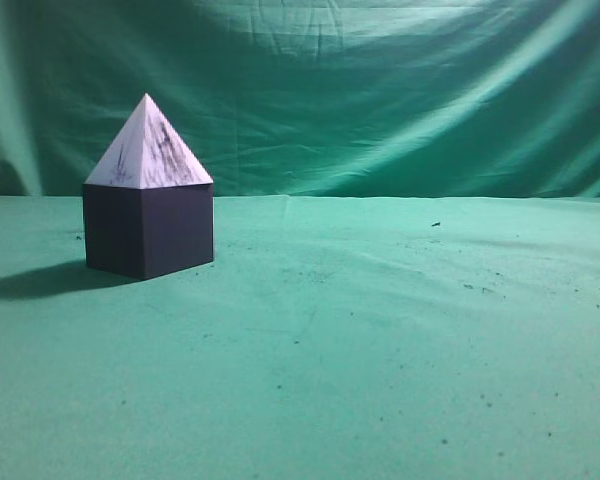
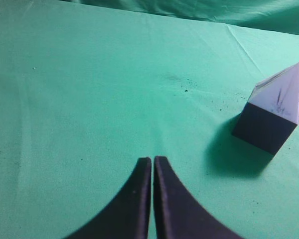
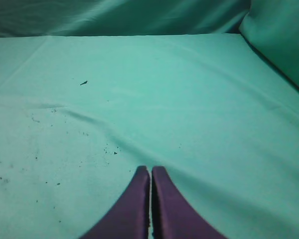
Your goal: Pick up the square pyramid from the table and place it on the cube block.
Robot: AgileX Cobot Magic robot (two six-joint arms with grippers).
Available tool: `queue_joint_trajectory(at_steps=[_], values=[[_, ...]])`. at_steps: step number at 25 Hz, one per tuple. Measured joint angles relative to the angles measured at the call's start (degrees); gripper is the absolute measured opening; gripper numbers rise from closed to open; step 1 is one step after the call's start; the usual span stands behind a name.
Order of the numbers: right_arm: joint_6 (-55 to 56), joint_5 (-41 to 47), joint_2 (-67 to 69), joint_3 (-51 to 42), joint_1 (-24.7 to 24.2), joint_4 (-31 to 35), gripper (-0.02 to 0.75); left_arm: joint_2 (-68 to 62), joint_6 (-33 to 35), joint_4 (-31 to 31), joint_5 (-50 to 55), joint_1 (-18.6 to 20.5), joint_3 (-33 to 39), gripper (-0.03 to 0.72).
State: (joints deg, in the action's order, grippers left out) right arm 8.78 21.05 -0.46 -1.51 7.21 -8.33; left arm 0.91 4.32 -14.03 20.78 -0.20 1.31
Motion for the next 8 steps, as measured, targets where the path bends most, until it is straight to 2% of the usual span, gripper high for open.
queue_joint_trajectory(at_steps=[8], values=[[0.0, 0.0, 0.0, 0.0, 0.0, 0.12, 0.0, 0.0, 0.0, 0.0, 0.0, 0.0, 0.0, 0.0]])
